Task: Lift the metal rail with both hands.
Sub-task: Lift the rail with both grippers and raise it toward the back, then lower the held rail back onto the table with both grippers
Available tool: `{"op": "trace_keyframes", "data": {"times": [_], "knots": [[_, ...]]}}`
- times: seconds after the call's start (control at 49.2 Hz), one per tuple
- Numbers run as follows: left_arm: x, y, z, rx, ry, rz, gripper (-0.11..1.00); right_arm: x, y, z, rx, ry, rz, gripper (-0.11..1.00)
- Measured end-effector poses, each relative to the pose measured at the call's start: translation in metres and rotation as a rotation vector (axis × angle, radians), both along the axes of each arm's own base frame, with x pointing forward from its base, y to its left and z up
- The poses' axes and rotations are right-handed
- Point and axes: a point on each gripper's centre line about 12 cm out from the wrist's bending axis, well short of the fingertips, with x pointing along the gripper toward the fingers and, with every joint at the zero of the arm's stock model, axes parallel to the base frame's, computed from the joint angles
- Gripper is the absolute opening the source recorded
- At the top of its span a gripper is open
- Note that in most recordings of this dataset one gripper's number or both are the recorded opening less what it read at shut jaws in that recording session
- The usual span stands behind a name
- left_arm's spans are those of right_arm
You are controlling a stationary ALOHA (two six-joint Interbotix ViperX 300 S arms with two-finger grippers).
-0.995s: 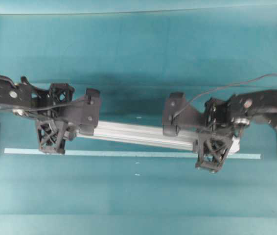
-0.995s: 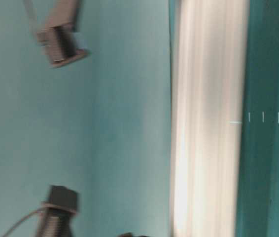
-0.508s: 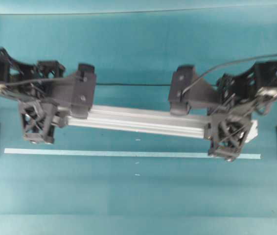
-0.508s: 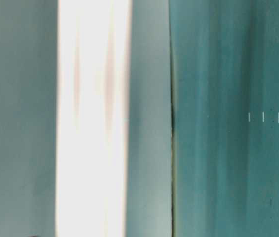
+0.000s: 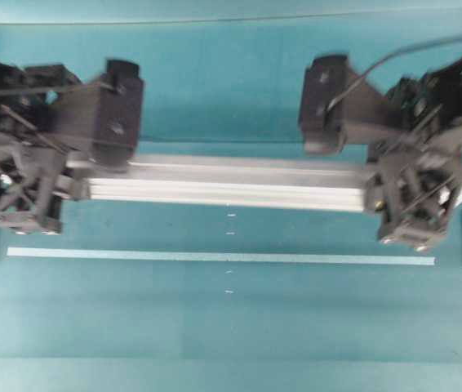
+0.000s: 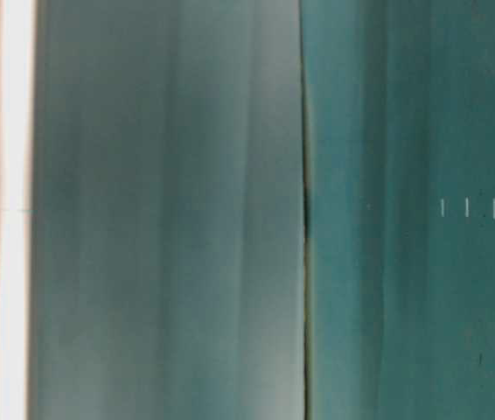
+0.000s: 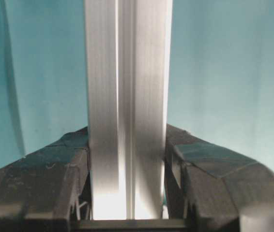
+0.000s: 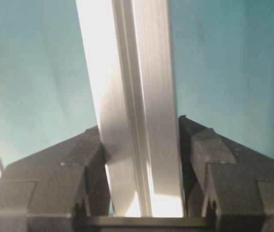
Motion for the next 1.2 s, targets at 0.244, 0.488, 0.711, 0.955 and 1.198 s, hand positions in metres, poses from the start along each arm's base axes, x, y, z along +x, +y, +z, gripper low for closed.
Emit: {"op": "trace_keyframes", "data": {"times": [0.244, 0.488, 0.711, 0.955, 1.198], "knots": [[-0.007, -0.005, 0.042, -0.008, -0.047, 0.010, 0.31, -0.009, -0.004, 0.035, -0.047, -0.002, 0.004, 0.39], [-0.013, -0.010, 0.081, -0.007, -0.120, -0.004, 0.31, -0.011, -0.004, 0.064, -0.053, -0.063, 0.007, 0.39], [-0.011, -0.014, 0.097, -0.010, -0.104, -0.010, 0.31, -0.010, -0.003, 0.080, -0.056, -0.106, 0.013, 0.39], [-0.010, -0.014, 0.099, -0.009, -0.107, -0.010, 0.31, -0.010, -0.003, 0.084, -0.056, -0.117, 0.011, 0.39], [-0.010, -0.014, 0.098, -0.009, -0.105, -0.011, 0.31, -0.011, -0.003, 0.084, -0.056, -0.117, 0.013, 0.39]]}}
